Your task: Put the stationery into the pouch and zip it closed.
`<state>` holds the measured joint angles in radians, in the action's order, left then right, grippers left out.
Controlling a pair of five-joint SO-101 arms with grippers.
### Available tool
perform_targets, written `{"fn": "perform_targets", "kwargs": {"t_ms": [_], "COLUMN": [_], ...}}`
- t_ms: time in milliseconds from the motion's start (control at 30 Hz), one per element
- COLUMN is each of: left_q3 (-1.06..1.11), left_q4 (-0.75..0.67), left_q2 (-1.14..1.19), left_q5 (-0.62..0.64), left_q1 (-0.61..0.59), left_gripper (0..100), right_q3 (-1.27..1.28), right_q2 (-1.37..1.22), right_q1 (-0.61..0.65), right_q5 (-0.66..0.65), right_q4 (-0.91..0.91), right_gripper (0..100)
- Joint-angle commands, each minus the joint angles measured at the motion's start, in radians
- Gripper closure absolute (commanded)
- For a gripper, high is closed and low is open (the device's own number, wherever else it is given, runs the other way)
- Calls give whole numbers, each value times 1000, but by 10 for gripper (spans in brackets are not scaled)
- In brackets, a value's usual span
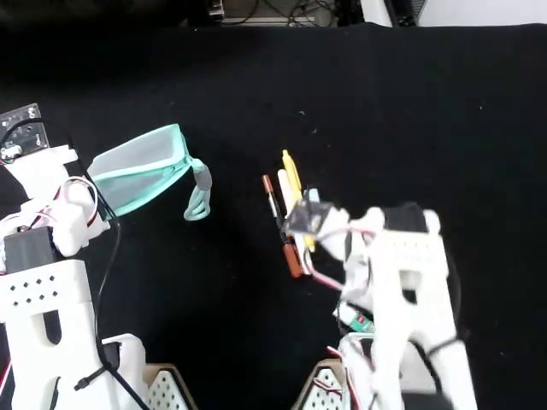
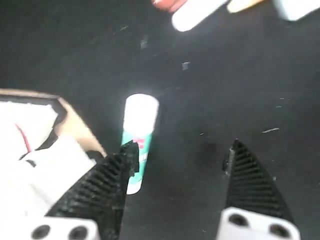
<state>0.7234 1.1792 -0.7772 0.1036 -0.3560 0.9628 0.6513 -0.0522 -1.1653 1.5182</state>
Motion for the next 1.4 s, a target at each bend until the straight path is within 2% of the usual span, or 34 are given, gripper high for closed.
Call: {"fn": "perform_targets", "kwargs": {"t_ms": [0, 133, 333, 500, 667, 867, 933, 1067, 1133, 1233, 1367], "left_q3": [33, 36, 36, 36, 36, 36, 36, 36, 36, 36, 36], "left_q4": [3, 3, 3, 3, 6, 5, 3, 3, 3, 3, 8], "left_q2": [15, 15, 15, 15, 15, 14, 14, 14, 14, 14, 14], "left_q5": [9, 8, 8, 8, 8, 8, 8, 8, 8, 8, 8], "left_q1": [4, 4, 4, 4, 2, -25, -42, -45, -45, -45, -45], "left_gripper": [967, 967, 967, 967, 967, 967, 967, 967, 967, 967, 967], "right_q3": [111, 211, 209, 185, 189, 148, 131, 88, 51, -30, -148], "right_q2": [140, 191, 139, 21, -128, -231, -249, -268, -269, -269, -271], "right_q1": [15, 48, 109, 160, 143, 17, -9, -28, -29, -23, -23], "right_q5": [-41, -34, 0, 0, 2, 9, 46, 144, 196, 278, 393], "right_q4": [-17, -100, -117, -129, -252, -451, -497, -569, -592, -612, -617], "right_gripper": [718, 714, 619, 637, 639, 645, 709, 994, 946, 989, 986]}}
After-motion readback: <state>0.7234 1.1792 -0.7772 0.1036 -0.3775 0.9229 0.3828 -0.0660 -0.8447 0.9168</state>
